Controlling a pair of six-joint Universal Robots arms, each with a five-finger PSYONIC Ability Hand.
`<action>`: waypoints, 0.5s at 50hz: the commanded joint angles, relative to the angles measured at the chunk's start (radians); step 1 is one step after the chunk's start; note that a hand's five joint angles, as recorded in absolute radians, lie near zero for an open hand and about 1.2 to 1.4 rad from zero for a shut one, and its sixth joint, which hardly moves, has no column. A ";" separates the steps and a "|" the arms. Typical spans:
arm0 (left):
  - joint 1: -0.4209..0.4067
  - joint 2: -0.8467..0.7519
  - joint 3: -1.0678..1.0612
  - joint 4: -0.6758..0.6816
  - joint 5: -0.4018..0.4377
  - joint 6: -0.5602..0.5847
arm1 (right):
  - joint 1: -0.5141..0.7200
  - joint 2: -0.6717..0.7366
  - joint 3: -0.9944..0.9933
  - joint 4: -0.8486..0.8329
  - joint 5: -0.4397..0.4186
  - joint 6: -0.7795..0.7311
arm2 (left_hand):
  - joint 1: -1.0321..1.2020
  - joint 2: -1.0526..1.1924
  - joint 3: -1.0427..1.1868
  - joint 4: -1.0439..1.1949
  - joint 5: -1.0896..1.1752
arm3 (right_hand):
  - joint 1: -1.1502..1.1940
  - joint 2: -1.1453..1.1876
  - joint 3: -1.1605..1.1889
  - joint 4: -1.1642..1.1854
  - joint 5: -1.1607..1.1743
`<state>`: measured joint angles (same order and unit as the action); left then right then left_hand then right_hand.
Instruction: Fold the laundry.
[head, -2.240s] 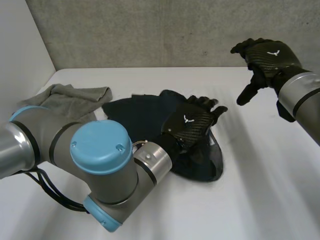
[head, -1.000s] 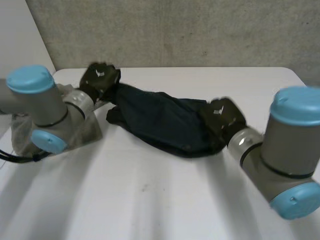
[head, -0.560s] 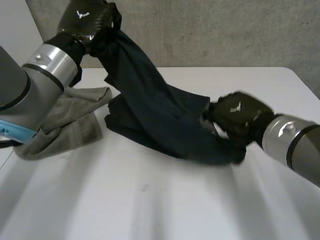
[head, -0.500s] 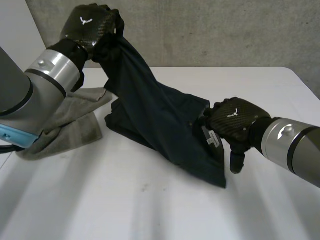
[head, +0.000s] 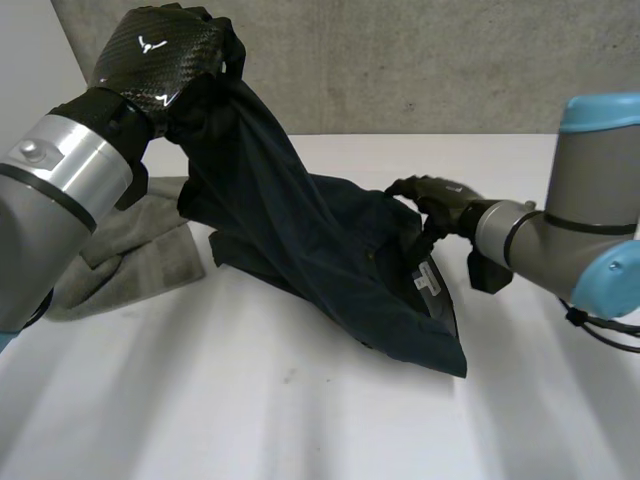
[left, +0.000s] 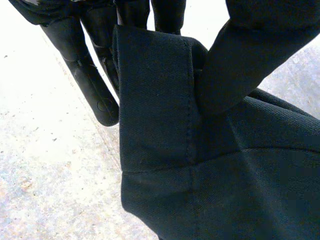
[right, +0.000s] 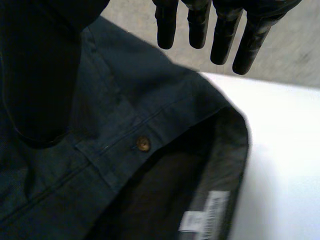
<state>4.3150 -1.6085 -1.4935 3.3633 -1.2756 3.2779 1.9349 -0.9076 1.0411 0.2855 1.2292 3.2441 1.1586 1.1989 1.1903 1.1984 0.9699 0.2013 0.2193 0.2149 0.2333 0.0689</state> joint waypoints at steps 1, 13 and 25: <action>-0.008 0.030 -0.050 0.004 0.001 0.000 | 0.068 0.096 -0.050 -0.020 -0.071 0.066 | 0.238 0.197 0.206 0.198 0.252 | -0.027 -0.045 -0.040 -0.059 -0.069; -0.017 0.030 -0.064 0.008 0.001 0.000 | 0.179 0.180 -0.056 -0.103 -0.088 0.129 | 0.238 0.197 0.206 0.198 0.252 | 0.074 0.056 0.060 0.042 0.032; -0.018 0.032 -0.057 0.010 -0.002 0.000 | 0.171 0.168 -0.105 -0.154 0.048 0.158 | 0.238 0.197 0.206 0.198 0.252 | 1.195 1.177 1.181 1.163 1.153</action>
<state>4.2957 -1.5785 -1.5560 3.3732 -1.2748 3.2776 2.1290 -0.6887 0.9646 0.1414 1.1686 3.4242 1.1586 1.1989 1.1921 1.2019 0.9700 0.9440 1.1673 1.1515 1.1609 0.9485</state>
